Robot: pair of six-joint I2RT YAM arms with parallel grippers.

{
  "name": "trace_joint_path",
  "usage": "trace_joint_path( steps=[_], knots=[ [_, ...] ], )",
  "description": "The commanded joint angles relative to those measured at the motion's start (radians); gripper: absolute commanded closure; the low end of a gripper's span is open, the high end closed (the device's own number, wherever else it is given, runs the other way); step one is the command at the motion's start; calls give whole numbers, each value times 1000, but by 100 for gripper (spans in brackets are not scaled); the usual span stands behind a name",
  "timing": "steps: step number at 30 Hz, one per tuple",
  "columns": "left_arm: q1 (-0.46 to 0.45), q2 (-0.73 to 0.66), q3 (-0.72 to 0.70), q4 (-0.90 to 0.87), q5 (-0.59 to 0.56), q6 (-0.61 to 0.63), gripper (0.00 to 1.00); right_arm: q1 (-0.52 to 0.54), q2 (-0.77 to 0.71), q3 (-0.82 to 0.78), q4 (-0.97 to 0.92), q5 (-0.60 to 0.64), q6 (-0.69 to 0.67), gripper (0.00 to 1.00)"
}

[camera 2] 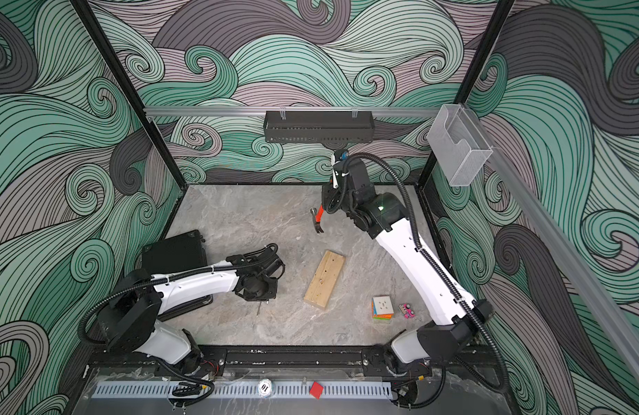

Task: Use a claw hammer to pull out a nail
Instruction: Place the nail at the center of the board.

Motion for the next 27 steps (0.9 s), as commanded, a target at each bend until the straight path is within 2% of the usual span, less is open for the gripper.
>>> trace_joint_path(
  steps=[1, 13, 27],
  knots=[
    [-15, 13, -3, -31, 0, -19, 100, -6, -6, 11, 113, -14, 1, 97],
    [-54, 33, -11, -40, 0, -47, 100, -9, -5, -1, 121, -26, 10, 97],
    [-88, 84, -3, -90, -52, -62, 100, -15, -9, -13, 126, -33, 12, 97]
  ],
)
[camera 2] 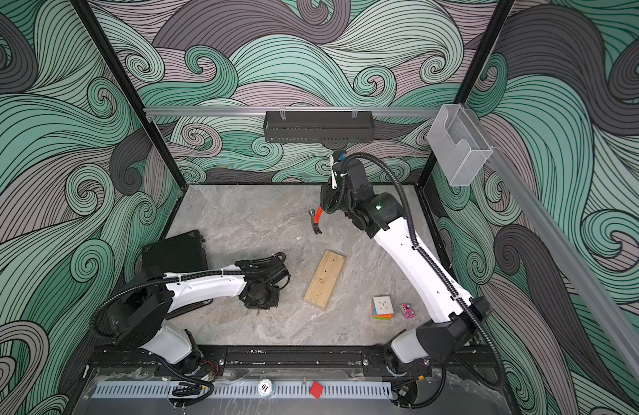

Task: Use a claw hammer to pull out a nail
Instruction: Place the nail at the center of the board.

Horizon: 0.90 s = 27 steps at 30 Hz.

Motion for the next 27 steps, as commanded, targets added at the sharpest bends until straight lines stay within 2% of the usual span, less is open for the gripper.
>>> trace_joint_path(
  steps=[1, 17, 21, 27],
  knots=[
    [-13, 28, 8, -58, -40, -9, 100, -7, -16, 6, 105, -8, 13, 97],
    [-47, 89, 20, -55, -56, -10, 100, -14, -17, -7, 109, -21, 23, 97],
    [-57, 98, 32, -59, -61, -12, 95, -16, -15, -6, 109, -26, 25, 96],
    [-67, 106, 38, -58, -56, -6, 94, -17, -15, -9, 109, -30, 25, 97]
  ],
)
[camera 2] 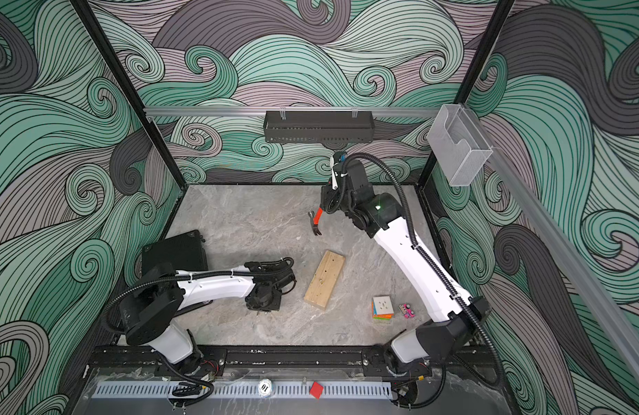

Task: Use a claw hammer to pull out a nail
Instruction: Place the nail at the center of the board.

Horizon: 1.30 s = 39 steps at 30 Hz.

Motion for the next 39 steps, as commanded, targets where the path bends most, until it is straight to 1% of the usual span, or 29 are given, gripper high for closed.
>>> trace_joint_path(
  steps=[1, 11, 19, 39],
  knots=[
    [-13, 45, -8, -2, 7, -3, 93, -8, -15, 7, 103, -10, 18, 97],
    [-16, 72, 15, -7, 18, -3, 91, -14, -15, 1, 104, -16, 18, 97],
    [-17, 70, 20, -10, 19, 0, 85, -18, -16, 3, 105, -22, 19, 97],
    [-18, 41, 40, -7, 17, -6, 81, -21, -31, -10, 102, -20, 20, 97]
  ],
)
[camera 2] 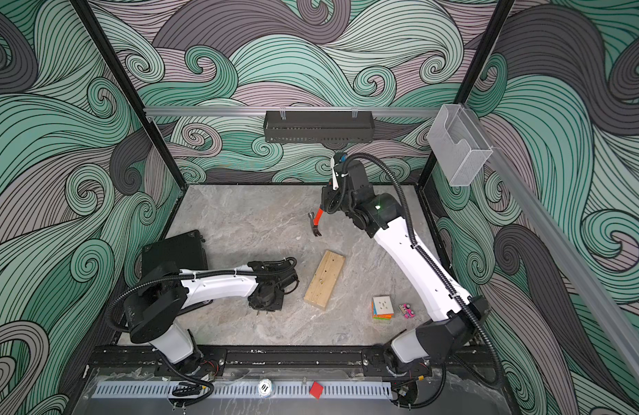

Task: Use a claw hammer to pull out a nail
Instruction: Place the nail at the center of the board.

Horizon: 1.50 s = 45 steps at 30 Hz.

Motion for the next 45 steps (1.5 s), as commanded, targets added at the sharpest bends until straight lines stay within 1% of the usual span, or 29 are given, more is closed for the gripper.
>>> trace_joint_path(
  steps=[1, 9, 14, 19, 31, 34, 38, 40, 44, 45],
  knots=[
    [-8, 16, 13, -2, 18, -6, 81, -8, -32, 7, 93, -1, 20, 97],
    [-8, 3, 25, -21, 1, -6, 78, -9, -36, -3, 98, -2, 24, 97],
    [-8, -15, 31, -27, -11, -5, 74, -18, -43, -7, 100, -1, 24, 97],
    [-8, -44, 48, -41, -32, 0, 64, -11, -42, -10, 102, -5, 28, 97],
    [-8, -110, 117, -81, -60, 34, 48, -12, -54, -17, 103, 0, 33, 97],
    [-6, -139, 142, -80, -79, 46, 39, -12, -55, -17, 101, 3, 33, 97],
    [-2, -199, 159, -53, -105, 73, 29, -12, -56, -14, 96, 6, 32, 97],
    [3, -235, 153, -22, -108, 88, 26, -12, -59, -15, 93, 9, 32, 97],
    [19, -319, 114, 69, -74, 117, 18, -12, -64, -18, 92, 17, 32, 97],
    [24, -339, 101, 94, -61, 127, 17, -12, -64, -16, 91, 18, 31, 97]
  ],
)
